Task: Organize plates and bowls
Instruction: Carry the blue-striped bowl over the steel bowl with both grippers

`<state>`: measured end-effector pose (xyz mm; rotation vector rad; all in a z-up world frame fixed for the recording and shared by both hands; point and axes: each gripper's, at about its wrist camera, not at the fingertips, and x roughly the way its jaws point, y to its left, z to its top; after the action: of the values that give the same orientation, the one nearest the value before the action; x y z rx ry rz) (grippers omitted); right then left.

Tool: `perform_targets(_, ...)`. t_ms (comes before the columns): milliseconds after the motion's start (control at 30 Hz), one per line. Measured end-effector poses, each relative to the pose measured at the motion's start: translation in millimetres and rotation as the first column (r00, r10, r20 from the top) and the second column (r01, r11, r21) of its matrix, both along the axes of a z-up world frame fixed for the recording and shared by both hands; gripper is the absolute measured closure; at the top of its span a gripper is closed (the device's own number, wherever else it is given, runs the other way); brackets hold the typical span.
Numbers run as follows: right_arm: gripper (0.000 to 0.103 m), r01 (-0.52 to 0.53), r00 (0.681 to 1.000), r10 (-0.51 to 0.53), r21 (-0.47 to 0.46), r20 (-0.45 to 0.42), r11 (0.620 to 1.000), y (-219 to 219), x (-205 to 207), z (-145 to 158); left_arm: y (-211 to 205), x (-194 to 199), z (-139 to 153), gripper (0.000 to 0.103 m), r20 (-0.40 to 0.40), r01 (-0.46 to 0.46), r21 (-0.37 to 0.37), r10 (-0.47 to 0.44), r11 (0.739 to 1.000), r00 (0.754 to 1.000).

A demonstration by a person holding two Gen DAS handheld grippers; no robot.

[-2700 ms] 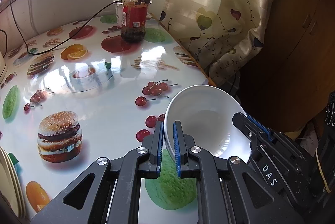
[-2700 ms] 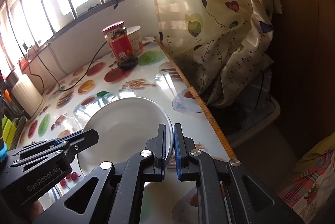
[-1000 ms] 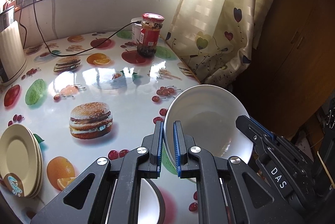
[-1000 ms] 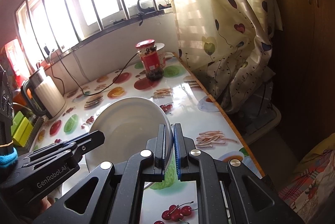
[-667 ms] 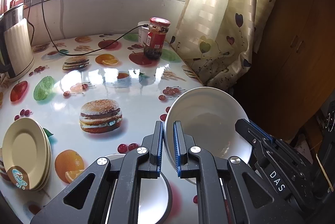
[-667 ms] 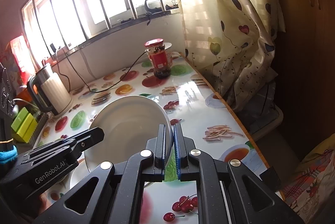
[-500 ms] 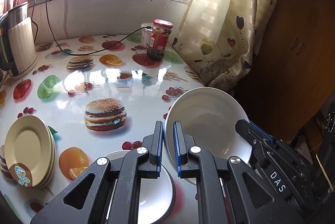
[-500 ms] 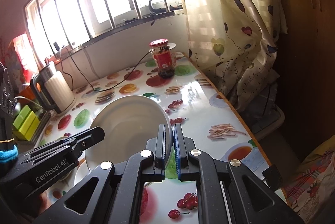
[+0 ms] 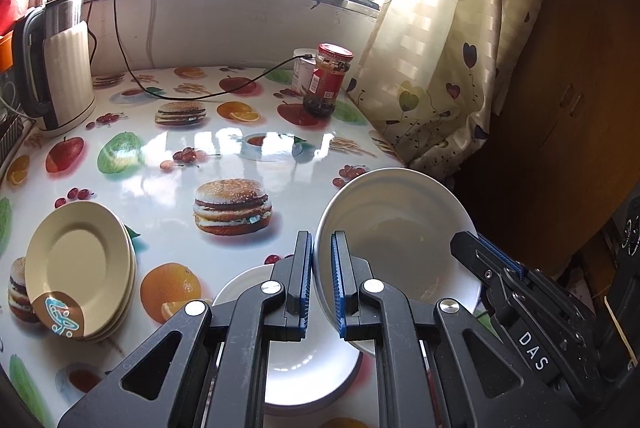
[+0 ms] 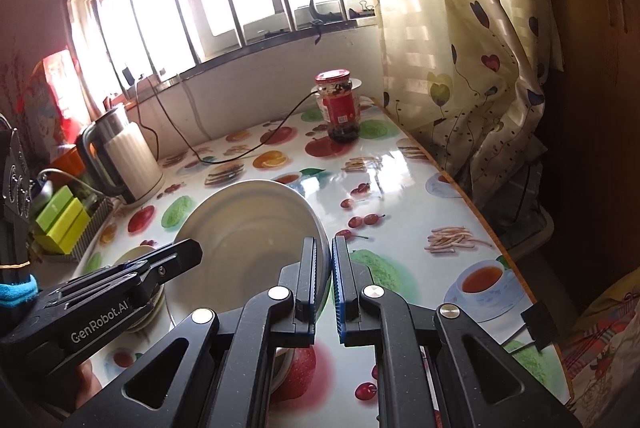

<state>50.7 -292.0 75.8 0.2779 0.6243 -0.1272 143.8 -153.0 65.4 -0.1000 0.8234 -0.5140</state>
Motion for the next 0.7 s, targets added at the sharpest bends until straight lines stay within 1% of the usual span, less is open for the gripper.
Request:
perform_targets(300, 0.094, -0.032, 0.999, 0.032, -0.006, 0.002, 0.999, 15, -1, 1, 16, -6, 3, 0.093, 0.007, -0.032, -0.009, 0.032, 0.999, 0.999)
perform_targets(700, 0.094, -0.083, 0.996, 0.083, -0.013, -0.012, 0.996, 41, 4, -4, 44, -10, 0, 0.093, -0.006, -0.079, -0.015, 0.079, 0.997, 0.997)
